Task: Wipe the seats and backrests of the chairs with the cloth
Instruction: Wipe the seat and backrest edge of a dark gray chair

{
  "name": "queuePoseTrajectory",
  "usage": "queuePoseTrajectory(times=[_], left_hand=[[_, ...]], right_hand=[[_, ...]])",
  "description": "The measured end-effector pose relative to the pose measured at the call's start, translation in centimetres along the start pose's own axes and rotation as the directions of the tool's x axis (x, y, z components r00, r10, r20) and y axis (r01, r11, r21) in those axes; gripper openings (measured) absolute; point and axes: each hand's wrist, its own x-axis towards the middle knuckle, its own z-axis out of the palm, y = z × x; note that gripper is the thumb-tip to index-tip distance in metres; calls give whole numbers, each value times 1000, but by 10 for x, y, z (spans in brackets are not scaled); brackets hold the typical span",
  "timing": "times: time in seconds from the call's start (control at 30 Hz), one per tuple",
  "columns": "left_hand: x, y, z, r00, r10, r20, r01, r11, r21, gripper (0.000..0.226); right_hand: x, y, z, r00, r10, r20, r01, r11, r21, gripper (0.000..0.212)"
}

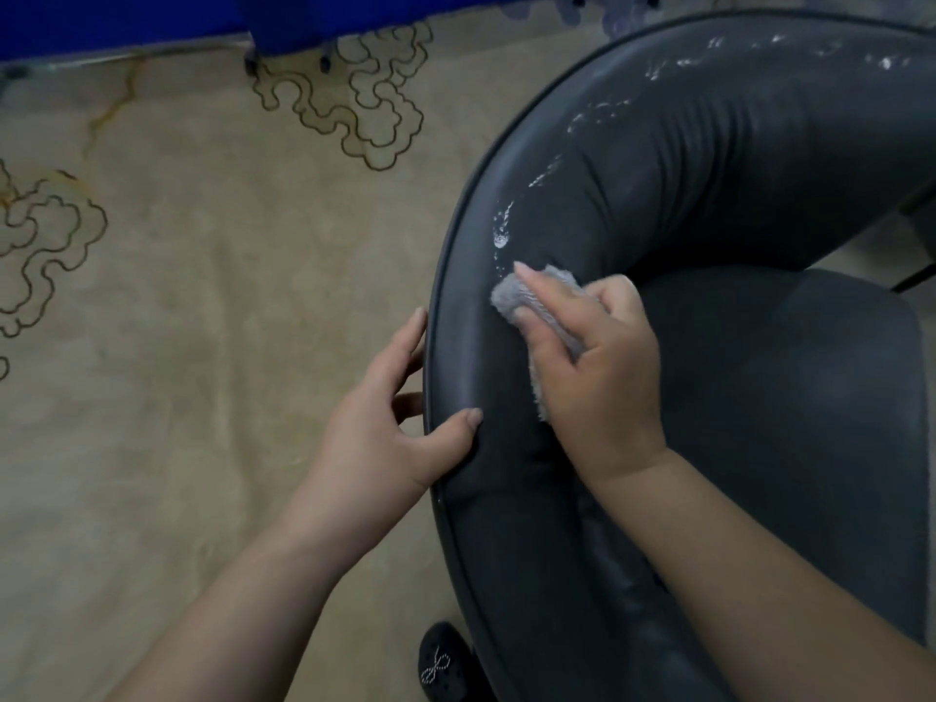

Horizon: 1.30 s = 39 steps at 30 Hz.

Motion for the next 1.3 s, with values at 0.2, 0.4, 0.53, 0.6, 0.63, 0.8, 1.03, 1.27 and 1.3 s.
queuePoseTrajectory(times=[0.2, 0.4, 0.53, 0.6, 0.63, 0.8, 1.03, 1.27, 1.3], left_hand=[[7, 2, 3, 999, -6, -44, 7, 1000, 29, 79], [17, 8, 6, 999, 14, -48, -10, 998, 65, 81], [29, 17, 7, 997, 0, -79, 7, 995, 96, 78], [34, 21, 5, 997, -2, -75, 10, 994, 111, 78], [37, 22, 4, 997, -2, -72, 11, 993, 118, 78], [53, 28, 4, 999, -4, -49, 11, 989, 145, 81], [86, 33, -2, 1000, 24, 12, -26, 991, 132, 80], [122, 49, -14, 985, 44, 166, -77, 978, 195, 88], [128, 50, -16, 982, 49, 184, -89, 972, 215, 87]], right_hand=[[17, -2, 17, 977, -176, 118, 179, 984, -14, 33], [12, 18, -3, 999, -16, -30, 17, 999, 30, 31], [55, -6, 26, 978, -179, 104, 179, 984, 11, 32], [44, 11, 17, 980, -172, 95, 172, 985, 13, 33], [33, 22, 8, 987, -142, 76, 140, 990, 19, 34], [36, 27, -2, 998, -57, -4, 57, 997, 61, 31], [55, 32, 9, 993, -105, 47, 105, 994, 8, 34], [78, 15, 25, 998, -2, -62, 4, 1000, 23, 33], [86, 10, 31, 999, -16, -42, 17, 1000, 16, 33]])
